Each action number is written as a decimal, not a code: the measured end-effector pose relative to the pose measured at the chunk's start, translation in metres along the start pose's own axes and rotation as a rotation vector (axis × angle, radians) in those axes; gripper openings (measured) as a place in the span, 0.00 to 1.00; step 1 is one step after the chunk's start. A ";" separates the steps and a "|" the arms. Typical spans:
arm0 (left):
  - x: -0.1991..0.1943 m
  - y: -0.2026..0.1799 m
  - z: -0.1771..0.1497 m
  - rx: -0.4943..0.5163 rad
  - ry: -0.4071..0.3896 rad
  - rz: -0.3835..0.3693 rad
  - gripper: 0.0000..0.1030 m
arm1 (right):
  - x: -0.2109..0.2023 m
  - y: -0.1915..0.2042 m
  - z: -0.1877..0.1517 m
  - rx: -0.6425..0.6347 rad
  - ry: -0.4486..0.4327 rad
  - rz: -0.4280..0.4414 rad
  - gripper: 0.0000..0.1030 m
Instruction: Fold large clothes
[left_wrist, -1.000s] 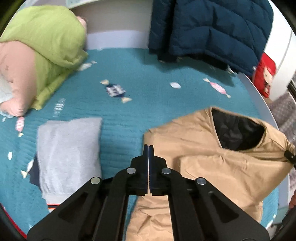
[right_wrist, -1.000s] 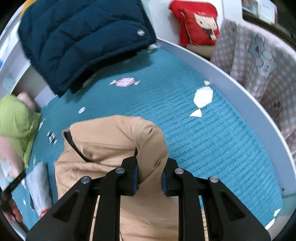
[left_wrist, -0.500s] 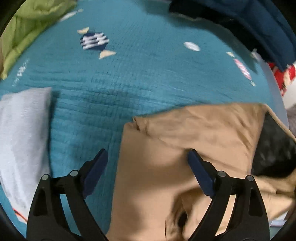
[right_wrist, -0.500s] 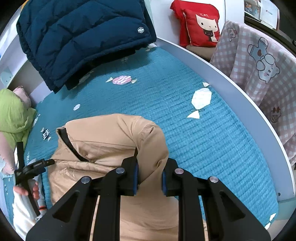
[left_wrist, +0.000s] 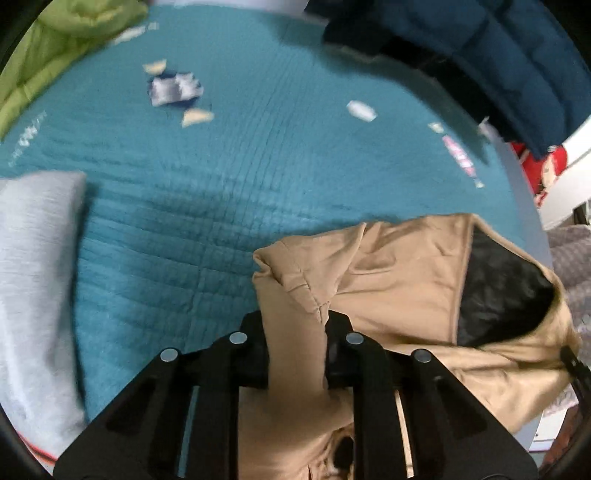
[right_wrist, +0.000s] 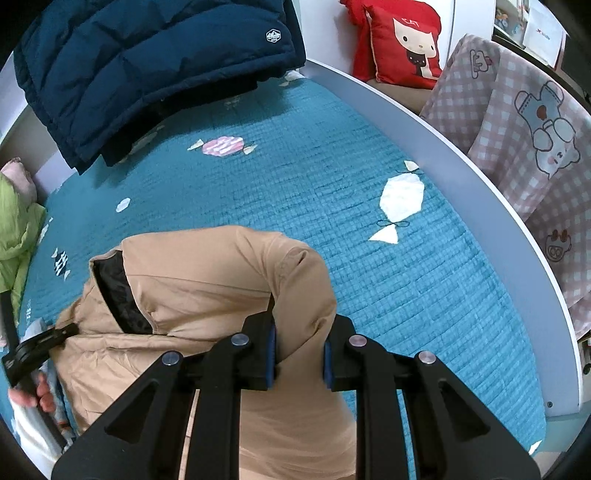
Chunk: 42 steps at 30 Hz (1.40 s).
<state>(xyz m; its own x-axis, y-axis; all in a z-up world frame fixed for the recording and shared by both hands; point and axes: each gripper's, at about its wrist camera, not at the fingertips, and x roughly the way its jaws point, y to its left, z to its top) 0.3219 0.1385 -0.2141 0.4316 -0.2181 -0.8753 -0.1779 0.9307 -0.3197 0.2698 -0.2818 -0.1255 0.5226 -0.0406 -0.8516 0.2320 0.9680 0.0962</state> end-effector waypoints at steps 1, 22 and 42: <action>-0.017 -0.002 -0.003 0.011 -0.023 -0.017 0.17 | -0.003 -0.002 -0.001 0.005 -0.002 0.000 0.17; -0.194 -0.006 -0.157 0.163 -0.214 -0.082 0.18 | -0.124 -0.052 -0.112 -0.008 -0.111 0.090 0.17; -0.182 0.048 -0.361 0.248 0.083 0.084 0.37 | -0.119 -0.122 -0.299 -0.084 0.327 -0.031 0.38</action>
<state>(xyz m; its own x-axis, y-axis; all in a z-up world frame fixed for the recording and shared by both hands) -0.0844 0.1169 -0.2008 0.3488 -0.1513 -0.9249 0.0165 0.9877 -0.1553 -0.0660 -0.3205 -0.1905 0.2224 -0.0019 -0.9749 0.1683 0.9851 0.0365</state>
